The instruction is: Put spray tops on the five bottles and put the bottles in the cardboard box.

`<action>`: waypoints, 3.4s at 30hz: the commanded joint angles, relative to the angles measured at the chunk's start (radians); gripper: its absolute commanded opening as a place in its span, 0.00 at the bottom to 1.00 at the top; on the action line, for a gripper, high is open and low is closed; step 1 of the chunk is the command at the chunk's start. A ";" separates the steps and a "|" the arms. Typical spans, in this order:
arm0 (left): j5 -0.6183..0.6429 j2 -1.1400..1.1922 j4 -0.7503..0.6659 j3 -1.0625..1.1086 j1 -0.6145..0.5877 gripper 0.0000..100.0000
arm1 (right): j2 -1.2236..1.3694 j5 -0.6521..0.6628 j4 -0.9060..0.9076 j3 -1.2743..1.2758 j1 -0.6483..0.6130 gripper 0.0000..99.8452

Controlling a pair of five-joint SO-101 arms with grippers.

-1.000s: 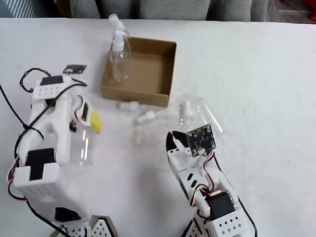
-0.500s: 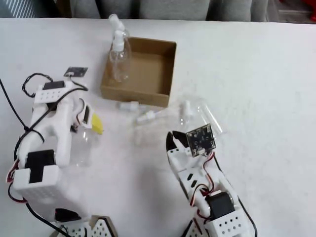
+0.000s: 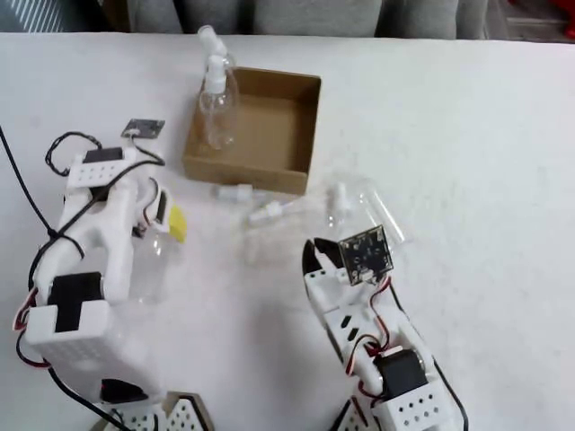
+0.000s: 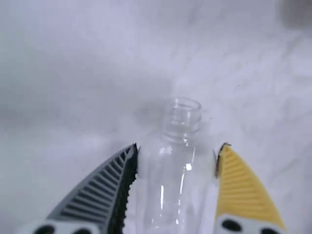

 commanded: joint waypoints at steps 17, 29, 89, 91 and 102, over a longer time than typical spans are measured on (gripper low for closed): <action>0.367 -0.013 -0.029 -0.023 -0.091 0.34 | -0.007 0.014 0.004 0.009 -0.004 0.02; 0.087 -0.145 -0.049 0.052 -0.071 0.34 | -0.007 0.014 0.002 0.009 -0.004 0.02; 0.101 -0.101 -0.084 0.031 -0.036 0.24 | -0.007 0.015 0.002 0.009 -0.004 0.02; 0.081 -0.107 -0.084 0.031 -0.036 0.24 | -0.007 0.015 0.002 0.009 -0.004 0.02; 0.020 -0.107 -0.092 0.029 -0.035 0.25 | -0.007 0.015 0.002 0.009 -0.004 0.02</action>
